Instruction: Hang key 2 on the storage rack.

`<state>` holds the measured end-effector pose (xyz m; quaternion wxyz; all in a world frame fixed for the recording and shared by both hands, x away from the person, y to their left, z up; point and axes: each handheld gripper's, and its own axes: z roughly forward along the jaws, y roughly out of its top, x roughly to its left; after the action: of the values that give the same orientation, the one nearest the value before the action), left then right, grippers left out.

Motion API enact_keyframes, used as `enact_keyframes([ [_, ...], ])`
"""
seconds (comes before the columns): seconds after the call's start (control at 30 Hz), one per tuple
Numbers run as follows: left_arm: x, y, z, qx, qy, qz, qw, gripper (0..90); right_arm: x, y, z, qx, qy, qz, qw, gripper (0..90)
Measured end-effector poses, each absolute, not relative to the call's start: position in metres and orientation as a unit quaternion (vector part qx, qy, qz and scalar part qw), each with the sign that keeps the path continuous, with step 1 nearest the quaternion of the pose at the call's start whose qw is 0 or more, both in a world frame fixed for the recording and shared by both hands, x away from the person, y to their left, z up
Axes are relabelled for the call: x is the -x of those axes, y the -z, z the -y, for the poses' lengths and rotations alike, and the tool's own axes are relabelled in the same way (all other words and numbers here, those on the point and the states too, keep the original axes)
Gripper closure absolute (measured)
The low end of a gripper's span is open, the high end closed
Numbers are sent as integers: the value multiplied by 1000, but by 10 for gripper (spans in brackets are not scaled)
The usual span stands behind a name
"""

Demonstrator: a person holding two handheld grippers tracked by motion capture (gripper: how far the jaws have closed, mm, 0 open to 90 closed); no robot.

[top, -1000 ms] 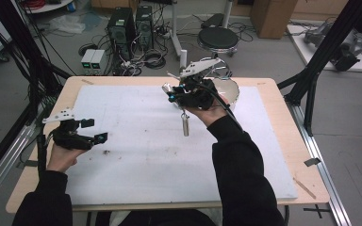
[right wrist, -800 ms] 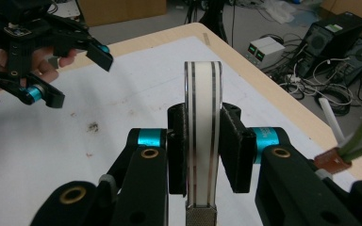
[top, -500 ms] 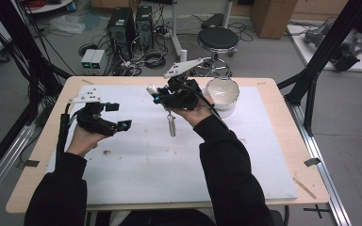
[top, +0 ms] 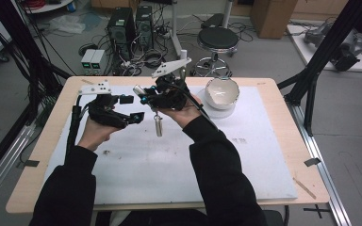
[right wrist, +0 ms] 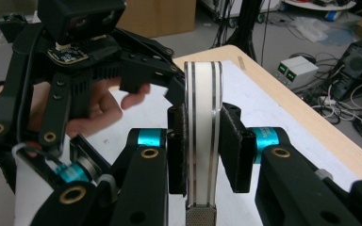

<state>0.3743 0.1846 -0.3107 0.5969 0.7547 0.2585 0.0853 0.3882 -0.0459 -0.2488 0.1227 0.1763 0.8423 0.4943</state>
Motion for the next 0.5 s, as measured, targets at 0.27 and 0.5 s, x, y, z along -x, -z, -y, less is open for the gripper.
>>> enact_keyframes([
  [0.27, -376, 308, -183, -743, -73, -239, 621, 372, -388, 249, 36, -175, -508, -838, 100, 739],
  [0.5, -375, 307, -182, -733, -92, -239, 631, 658, -387, 251, 30, -175, -510, -836, 98, 741],
])
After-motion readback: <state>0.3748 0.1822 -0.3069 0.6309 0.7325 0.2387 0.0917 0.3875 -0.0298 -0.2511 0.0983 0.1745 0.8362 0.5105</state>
